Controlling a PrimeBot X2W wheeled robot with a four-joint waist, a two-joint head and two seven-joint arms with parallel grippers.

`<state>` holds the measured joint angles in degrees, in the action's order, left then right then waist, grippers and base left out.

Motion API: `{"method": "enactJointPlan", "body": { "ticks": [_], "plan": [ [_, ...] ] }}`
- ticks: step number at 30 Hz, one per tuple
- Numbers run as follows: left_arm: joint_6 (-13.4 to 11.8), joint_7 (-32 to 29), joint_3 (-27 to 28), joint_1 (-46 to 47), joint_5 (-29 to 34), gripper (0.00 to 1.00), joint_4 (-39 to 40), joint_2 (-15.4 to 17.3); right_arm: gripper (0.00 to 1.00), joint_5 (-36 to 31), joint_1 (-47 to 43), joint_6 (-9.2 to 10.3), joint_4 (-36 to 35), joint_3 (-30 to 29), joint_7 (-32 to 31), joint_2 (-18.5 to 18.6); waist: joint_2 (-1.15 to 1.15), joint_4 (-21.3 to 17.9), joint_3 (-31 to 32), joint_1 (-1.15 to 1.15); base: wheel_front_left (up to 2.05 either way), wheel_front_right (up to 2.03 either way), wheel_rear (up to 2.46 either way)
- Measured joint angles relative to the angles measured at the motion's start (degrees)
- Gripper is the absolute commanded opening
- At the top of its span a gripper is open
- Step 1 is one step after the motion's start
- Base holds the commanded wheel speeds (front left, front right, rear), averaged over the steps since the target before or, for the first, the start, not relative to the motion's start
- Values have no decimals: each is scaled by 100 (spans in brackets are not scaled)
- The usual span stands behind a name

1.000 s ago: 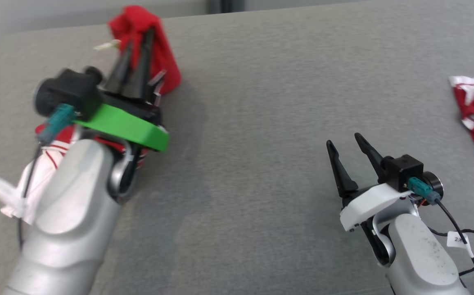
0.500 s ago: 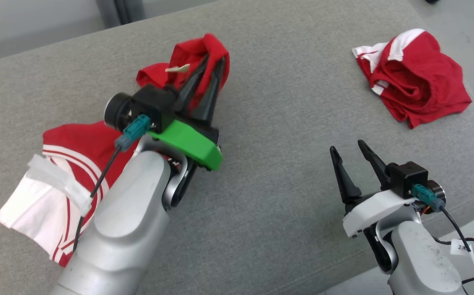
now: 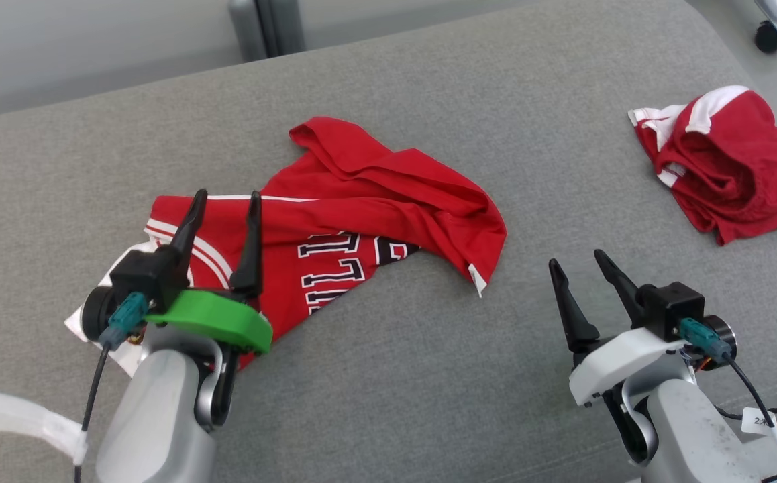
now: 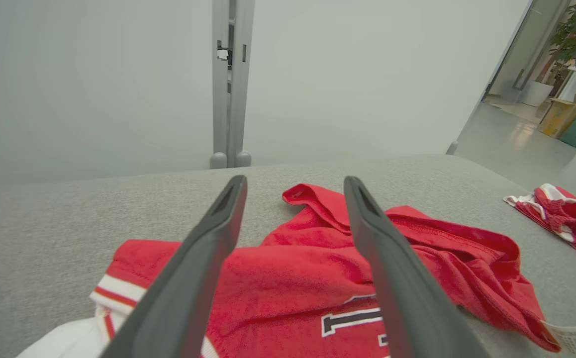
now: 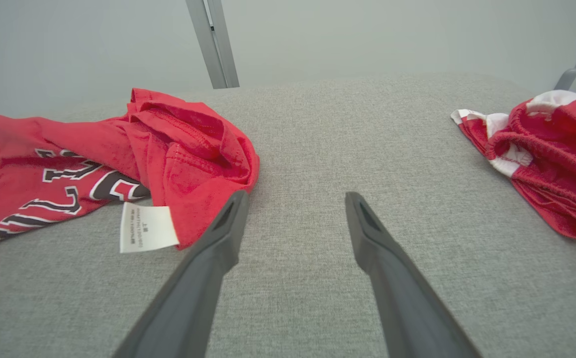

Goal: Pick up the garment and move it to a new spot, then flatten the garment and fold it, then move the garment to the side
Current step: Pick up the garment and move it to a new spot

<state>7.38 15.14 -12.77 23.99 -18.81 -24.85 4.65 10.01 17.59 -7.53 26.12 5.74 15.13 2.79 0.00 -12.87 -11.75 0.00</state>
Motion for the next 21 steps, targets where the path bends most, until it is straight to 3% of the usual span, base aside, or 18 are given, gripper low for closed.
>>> {"method": "enactJointPlan", "body": {
  "ticks": [10,21],
  "plan": [
    [0,2,965,-1325,425,100,330,-111,100,-52,-383,0,131,-110,0,1,0,441,604,0,0,0,0],
    [0,1,1167,-2349,285,100,545,-172,100,-53,-737,0,248,-126,0,2,0,710,992,0,0,0,0]
  ]
}}
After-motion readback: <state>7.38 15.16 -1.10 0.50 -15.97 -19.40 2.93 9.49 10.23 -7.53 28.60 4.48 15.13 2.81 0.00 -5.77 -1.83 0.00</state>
